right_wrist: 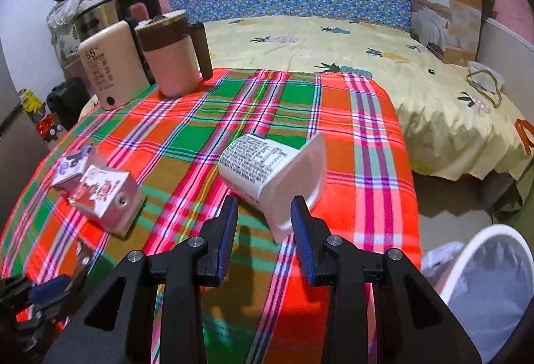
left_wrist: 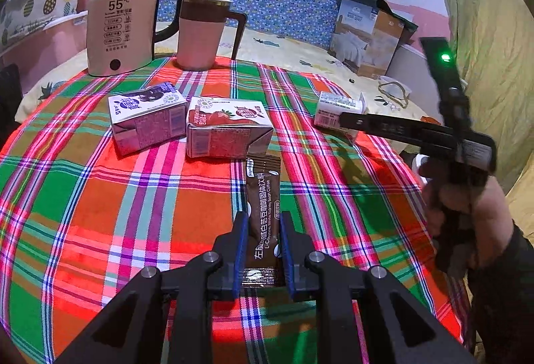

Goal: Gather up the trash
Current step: 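Grasp the brown snack wrapper with the left gripper while the right grasps the white yogurt cup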

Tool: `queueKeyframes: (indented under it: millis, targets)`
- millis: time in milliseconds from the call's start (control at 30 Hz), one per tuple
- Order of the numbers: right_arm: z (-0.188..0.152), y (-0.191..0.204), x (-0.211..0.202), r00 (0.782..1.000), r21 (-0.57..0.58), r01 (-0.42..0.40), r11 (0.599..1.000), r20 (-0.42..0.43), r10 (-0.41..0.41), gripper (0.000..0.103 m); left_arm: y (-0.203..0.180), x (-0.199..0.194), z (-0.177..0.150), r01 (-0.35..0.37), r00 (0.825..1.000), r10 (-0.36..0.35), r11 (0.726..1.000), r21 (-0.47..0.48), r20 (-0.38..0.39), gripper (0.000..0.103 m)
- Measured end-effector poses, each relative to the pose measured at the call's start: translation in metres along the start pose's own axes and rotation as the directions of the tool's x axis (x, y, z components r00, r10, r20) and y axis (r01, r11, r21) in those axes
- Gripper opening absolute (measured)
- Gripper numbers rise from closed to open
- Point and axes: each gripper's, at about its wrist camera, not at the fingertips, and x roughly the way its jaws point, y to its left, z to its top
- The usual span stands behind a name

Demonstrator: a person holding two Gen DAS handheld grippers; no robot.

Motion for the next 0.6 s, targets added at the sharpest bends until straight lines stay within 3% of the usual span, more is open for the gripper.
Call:
queueKeyframes:
  millis: [100, 167, 600]
  targets:
    - [0.001, 0.004, 0.003, 1.0, -0.01, -0.014, 1.0, -0.007, 0.014, 0.032, 0.001, 0.001, 0.0, 0.009, 1.0, -0.009, 1.0, -0.006, -0.004, 0.019]
    - [-0.001, 0.008, 0.0, 1.0, -0.02, -0.011, 1.0, -0.002, 0.011, 0.014, 0.001, 0.0, -0.001, 0.013, 1.0, -0.013, 1.0, -0.009, -0.005, 0.019]
    - [-0.019, 0.011, -0.031, 0.999, 0.021, -0.043, 0.999, 0.025, 0.042, 0.009, -0.006, -0.002, -0.006, -0.017, 1.0, 0.017, 1.0, 0.01, -0.011, 0.019]
